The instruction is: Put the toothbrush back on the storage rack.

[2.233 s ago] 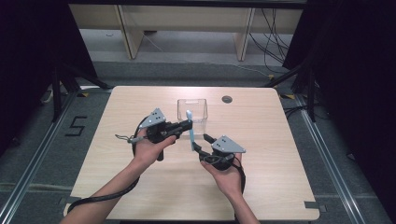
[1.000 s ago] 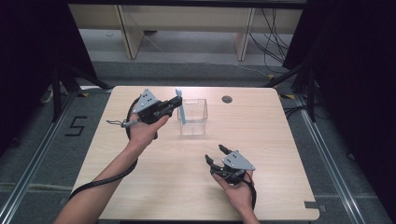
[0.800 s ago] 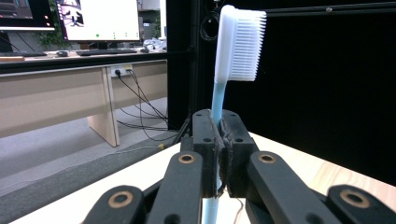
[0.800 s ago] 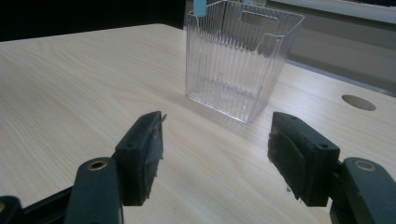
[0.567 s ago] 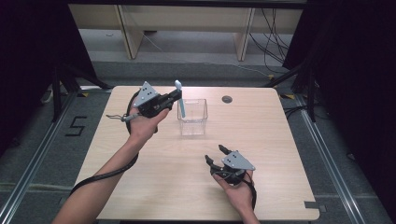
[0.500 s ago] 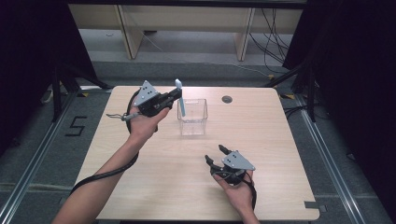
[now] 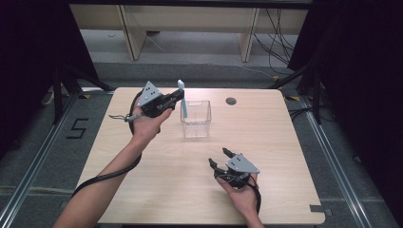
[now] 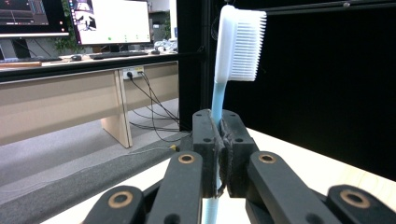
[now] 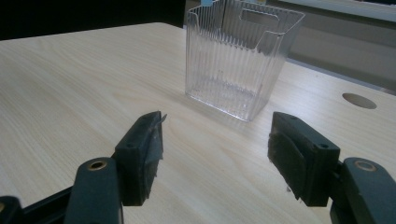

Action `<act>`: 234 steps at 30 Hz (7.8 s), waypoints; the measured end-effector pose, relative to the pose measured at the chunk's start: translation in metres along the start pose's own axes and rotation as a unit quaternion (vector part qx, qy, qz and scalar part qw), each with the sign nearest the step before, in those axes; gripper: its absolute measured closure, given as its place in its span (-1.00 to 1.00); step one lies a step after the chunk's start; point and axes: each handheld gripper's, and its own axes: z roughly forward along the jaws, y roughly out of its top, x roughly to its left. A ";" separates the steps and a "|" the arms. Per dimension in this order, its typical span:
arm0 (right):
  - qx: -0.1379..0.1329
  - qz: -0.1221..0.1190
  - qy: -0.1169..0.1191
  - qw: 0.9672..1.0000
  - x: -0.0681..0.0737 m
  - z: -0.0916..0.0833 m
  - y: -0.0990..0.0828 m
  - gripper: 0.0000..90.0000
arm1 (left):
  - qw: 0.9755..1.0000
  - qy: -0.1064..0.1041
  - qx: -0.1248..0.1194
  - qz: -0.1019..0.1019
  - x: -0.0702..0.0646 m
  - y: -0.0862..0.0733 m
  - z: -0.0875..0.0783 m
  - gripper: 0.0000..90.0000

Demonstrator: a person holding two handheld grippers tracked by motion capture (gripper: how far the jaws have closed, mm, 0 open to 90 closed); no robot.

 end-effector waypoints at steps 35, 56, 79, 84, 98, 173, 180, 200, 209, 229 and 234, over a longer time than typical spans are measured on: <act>0.011 0.016 0.001 1.000 0.002 0.002 -0.003 -0.20 | 0.999 0.015 0.047 -0.007 0.002 -0.020 0.005 0.91; 0.008 0.008 0.004 1.000 0.001 0.004 -0.003 -0.20 | 0.998 0.017 0.066 -0.018 0.004 -0.034 0.007 0.91; 0.019 0.012 0.006 1.000 0.001 0.003 -0.005 -0.20 | 0.994 0.017 0.099 -0.038 0.007 -0.050 0.012 0.90; 0.028 0.028 0.013 0.999 0.004 0.003 -0.005 -0.21 | 0.994 0.018 0.103 -0.037 0.007 -0.053 0.013 0.90; 0.024 0.026 0.004 0.999 0.004 0.003 -0.006 -0.21 | 0.992 0.018 0.120 -0.041 0.009 -0.060 0.016 0.90; 0.028 0.010 0.005 1.000 0.002 0.004 -0.007 -0.22 | 0.991 0.022 0.115 -0.066 -0.002 -0.067 -0.027 -0.05; 0.029 0.013 0.005 0.999 0.002 0.004 -0.007 -0.22 | 0.991 0.019 0.115 -0.062 -0.008 -0.069 -0.039 -0.08; 0.037 0.034 0.013 0.999 0.004 0.003 -0.007 -0.22 | 0.990 0.031 0.123 -0.059 -0.015 -0.085 -0.075 -0.11; 0.031 0.025 0.004 0.999 0.002 0.003 -0.007 -0.22 | 0.991 0.033 0.124 -0.049 -0.017 -0.101 -0.092 -0.13; 0.026 0.020 0.002 0.999 0.001 0.002 -0.007 -0.22 | 0.986 0.055 0.149 -0.060 -0.011 -0.137 -0.130 -0.16; 0.030 0.021 0.003 0.999 0.000 0.001 -0.008 -0.22 | 0.985 0.061 0.148 -0.063 -0.009 -0.149 -0.139 -0.16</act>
